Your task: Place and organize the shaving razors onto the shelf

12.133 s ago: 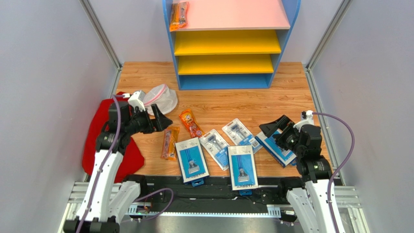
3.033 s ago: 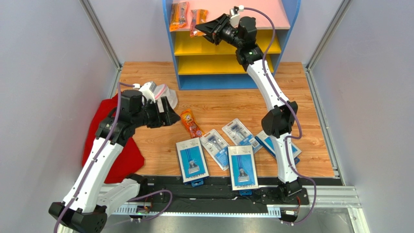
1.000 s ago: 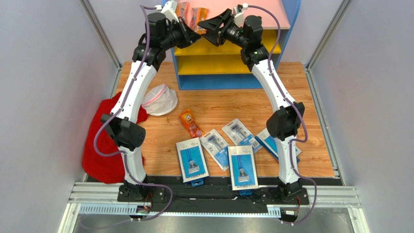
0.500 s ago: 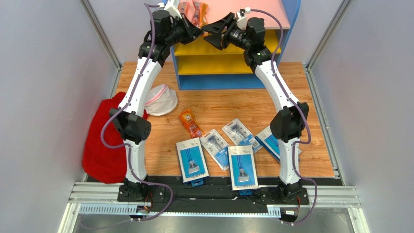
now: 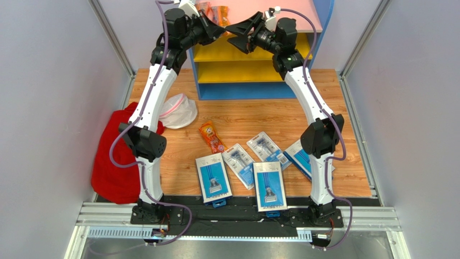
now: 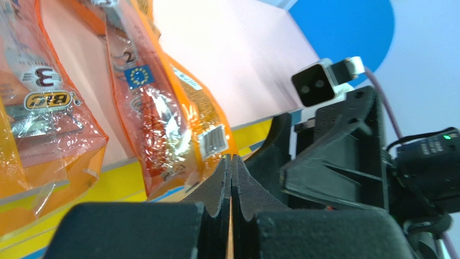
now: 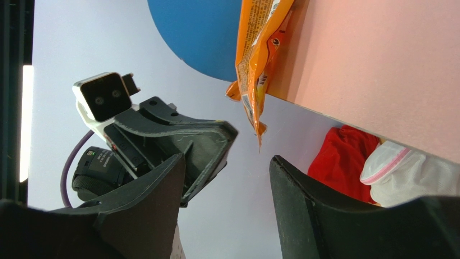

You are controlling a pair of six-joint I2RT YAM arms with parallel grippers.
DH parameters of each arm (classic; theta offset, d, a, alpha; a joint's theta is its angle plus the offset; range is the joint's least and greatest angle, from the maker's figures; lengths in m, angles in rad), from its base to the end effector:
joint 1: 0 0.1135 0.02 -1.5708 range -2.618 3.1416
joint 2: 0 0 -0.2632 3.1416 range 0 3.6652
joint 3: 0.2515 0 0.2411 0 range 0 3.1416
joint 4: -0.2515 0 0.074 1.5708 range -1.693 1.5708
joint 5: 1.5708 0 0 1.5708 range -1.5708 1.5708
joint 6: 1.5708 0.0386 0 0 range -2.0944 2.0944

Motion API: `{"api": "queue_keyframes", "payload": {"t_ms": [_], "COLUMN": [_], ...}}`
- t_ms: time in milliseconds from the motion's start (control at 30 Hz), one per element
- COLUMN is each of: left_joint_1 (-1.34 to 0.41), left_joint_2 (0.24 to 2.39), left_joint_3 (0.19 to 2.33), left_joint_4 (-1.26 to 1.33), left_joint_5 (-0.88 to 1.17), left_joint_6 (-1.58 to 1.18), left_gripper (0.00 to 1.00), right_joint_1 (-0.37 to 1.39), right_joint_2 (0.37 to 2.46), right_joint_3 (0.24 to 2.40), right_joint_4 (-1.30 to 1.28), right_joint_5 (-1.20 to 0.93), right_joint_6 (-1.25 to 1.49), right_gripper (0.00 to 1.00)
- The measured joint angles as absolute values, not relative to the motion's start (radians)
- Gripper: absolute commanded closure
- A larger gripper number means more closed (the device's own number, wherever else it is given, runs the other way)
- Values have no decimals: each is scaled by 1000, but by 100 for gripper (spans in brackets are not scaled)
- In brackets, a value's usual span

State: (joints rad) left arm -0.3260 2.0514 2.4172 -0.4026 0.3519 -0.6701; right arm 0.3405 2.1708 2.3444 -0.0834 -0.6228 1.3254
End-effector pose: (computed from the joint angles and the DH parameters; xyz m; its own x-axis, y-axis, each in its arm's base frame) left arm 0.4206 -0.1562 0.4824 -0.4167 -0.4746 -0.7754 0.4697 0.6178 -0.6306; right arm 0.4573 0.1859 0.4397 -0.7737 0.5618 -0.2929 -0.2813 0.1097 0.9533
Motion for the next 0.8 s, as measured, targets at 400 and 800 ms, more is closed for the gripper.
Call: {"api": "queue_keyframes", "payload": {"t_ms": [400,800], "left_joint_1": [-326,-326], "left_joint_2": [1855,1327], "left_joint_3": [2344,1950], "left_joint_4": [-436,-445], "left_joint_5": [308,247], "left_joint_6": [-591,-461], "left_gripper": [100,99], "right_joint_1": [337,340], "right_joint_2": [2223,2240], "right_joint_3": [2435,2442], "right_joint_4": [-43,13], "right_joint_5": [-620,-622], "right_joint_6": [1375,1393], "right_gripper": [39,39]}}
